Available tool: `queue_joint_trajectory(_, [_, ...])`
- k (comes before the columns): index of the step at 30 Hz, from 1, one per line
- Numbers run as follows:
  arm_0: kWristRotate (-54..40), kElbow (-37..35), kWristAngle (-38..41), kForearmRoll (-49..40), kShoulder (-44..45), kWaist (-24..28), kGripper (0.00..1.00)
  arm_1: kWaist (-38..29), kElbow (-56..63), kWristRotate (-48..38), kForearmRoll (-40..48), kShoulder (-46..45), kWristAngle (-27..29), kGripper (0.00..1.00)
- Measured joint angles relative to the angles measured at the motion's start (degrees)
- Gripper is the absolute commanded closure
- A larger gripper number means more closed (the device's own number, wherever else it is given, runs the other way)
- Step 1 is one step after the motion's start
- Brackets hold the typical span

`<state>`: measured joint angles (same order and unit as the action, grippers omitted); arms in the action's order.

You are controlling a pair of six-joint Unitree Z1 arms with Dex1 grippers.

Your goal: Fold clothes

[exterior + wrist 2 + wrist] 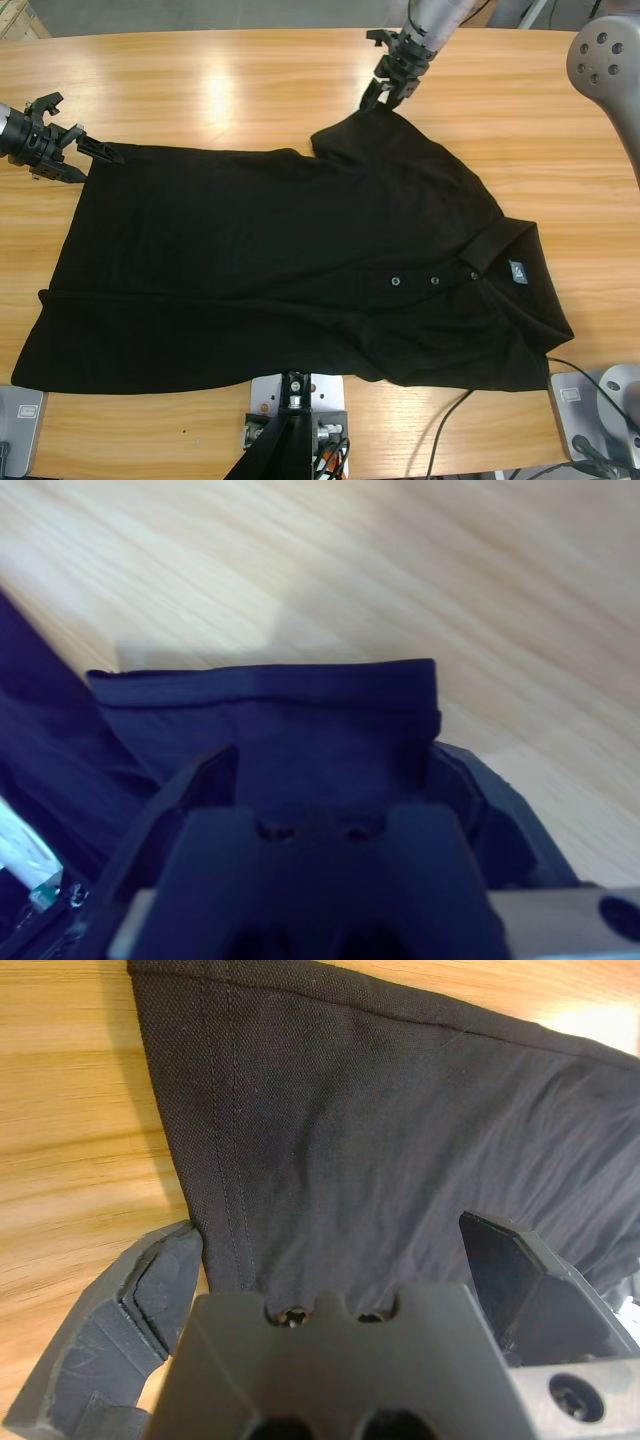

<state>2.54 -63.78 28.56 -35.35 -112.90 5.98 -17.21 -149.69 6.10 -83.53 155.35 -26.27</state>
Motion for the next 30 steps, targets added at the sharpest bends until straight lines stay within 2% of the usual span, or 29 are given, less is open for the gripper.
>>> queue_joint_trajectory(4, [-0.1,0.0,0.0,-0.1,0.0,0.0,0.013,-0.2,0.0,0.0,0.0,0.2,-0.5,0.796])
queue_joint_trajectory(6, [-0.1,0.0,0.0,-0.2,0.0,0.0,0.013,-0.3,0.0,0.0,0.0,0.3,-0.5,0.891])
queue_joint_trajectory(7, [-0.1,0.0,0.0,-0.2,0.0,0.0,0.013,-0.3,0.0,0.0,0.0,0.3,-0.5,0.985])
queue_joint_trajectory(23, [-0.4,0.0,0.0,-1.3,0.0,0.0,0.008,-0.3,0.0,4.4,0.0,0.7,1.8,1.000])
queue_joint_trajectory(30, [-3.5,-0.5,4.1,-1.8,-0.2,1.1,0.004,-0.3,0.0,4.8,0.0,0.7,-2.2,1.000])
